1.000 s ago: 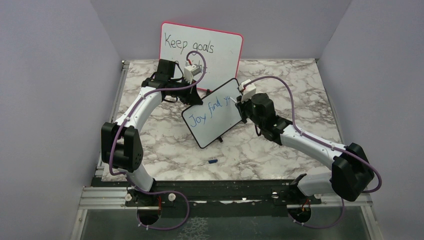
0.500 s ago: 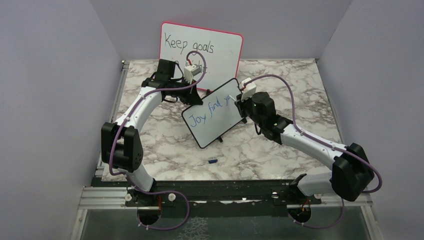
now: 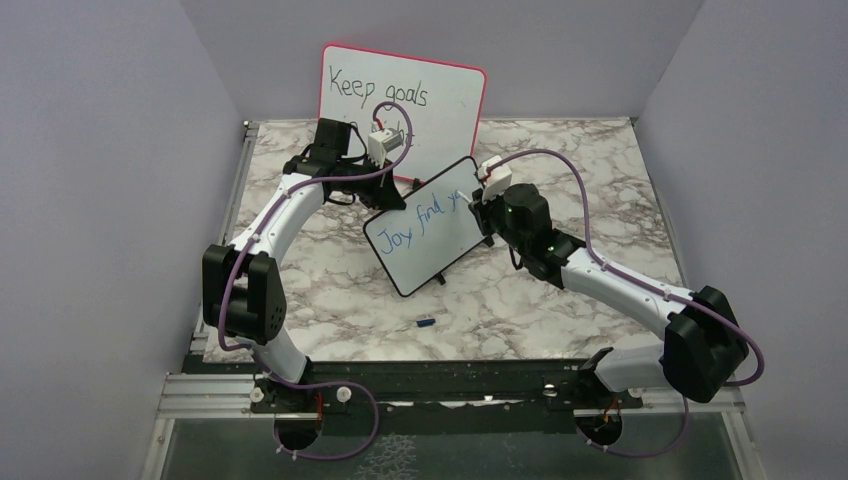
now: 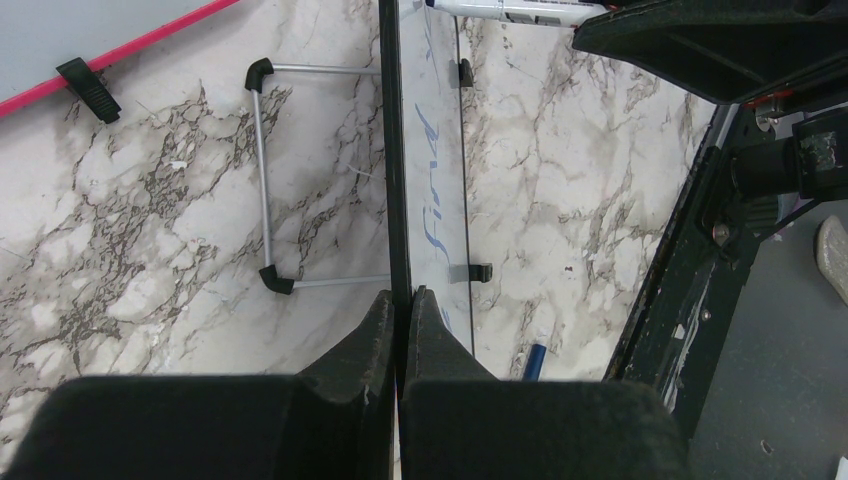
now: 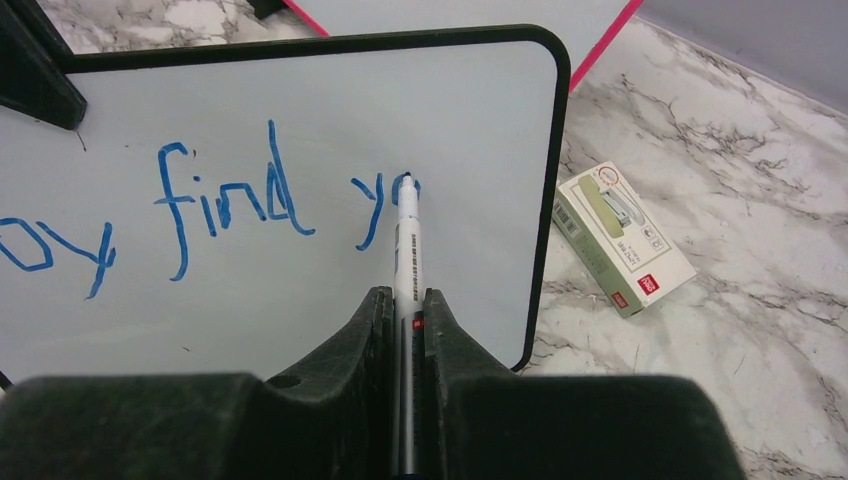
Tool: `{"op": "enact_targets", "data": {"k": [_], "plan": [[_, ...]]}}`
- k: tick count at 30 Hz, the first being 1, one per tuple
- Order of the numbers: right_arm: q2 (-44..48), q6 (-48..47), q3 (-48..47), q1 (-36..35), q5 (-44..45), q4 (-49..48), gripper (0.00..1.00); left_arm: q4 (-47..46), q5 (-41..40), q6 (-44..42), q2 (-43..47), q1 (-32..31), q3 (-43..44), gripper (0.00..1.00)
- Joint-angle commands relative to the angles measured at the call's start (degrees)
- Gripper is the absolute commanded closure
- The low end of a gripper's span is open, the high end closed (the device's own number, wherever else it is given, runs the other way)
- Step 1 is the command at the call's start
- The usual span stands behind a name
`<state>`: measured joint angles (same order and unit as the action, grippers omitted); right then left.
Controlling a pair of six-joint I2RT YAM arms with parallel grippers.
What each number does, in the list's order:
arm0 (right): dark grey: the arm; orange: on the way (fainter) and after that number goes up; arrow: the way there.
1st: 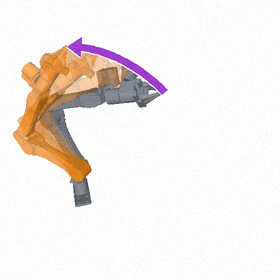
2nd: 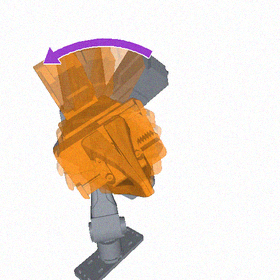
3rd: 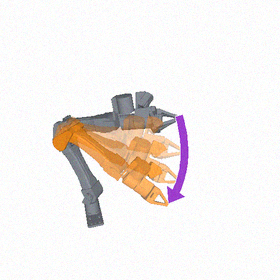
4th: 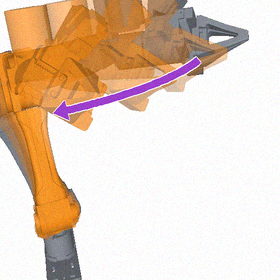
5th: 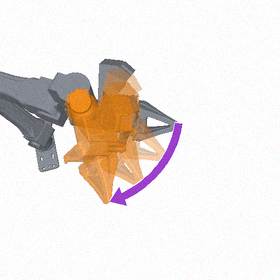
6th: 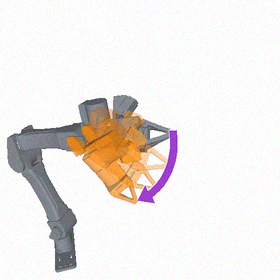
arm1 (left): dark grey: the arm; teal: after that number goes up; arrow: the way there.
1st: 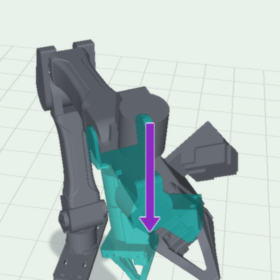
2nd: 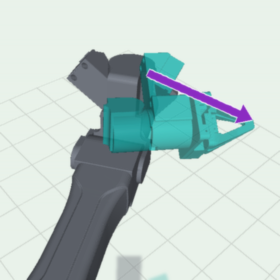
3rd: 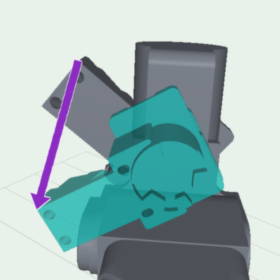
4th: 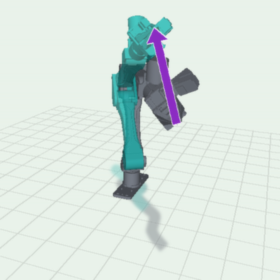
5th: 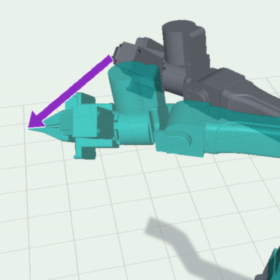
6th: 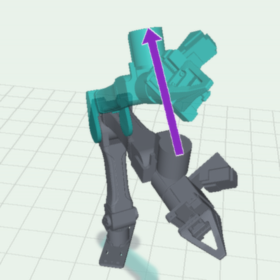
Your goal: Write a sentence on the whiteboard
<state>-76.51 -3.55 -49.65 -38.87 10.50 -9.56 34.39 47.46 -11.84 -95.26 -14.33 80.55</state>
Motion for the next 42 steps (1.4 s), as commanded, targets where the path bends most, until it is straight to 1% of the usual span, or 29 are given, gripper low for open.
{"op": "enact_targets", "data": {"k": [1,17,30,35,42], "plan": [[-0.85,-0.67,-2.05,0.11,-0.67,1.04,1.00,3.24,-3.34,-3.05,-1.70,-1.14,-2.07,1.00],[-1.56,0.60,-2.35,0.11,2.46,1.90,1.00,3.28,-3.63,-3.17,-1.42,-1.14,-2.10,1.00],[-0.49,1.46,-0.05,0.11,3.83,3.85,1.00,3.27,-3.74,-3.08,-1.41,-1.13,-2.09,1.00],[-0.03,1.23,0.08,0.12,2.48,3.83,0.99,3.26,-3.63,-3.02,-1.50,-1.14,-2.09,1.00],[1.45,0.16,-0.14,0.24,2.21,1.43,1.00,3.24,-3.60,-3.09,-1.59,-1.14,-1.99,1.00]]}}
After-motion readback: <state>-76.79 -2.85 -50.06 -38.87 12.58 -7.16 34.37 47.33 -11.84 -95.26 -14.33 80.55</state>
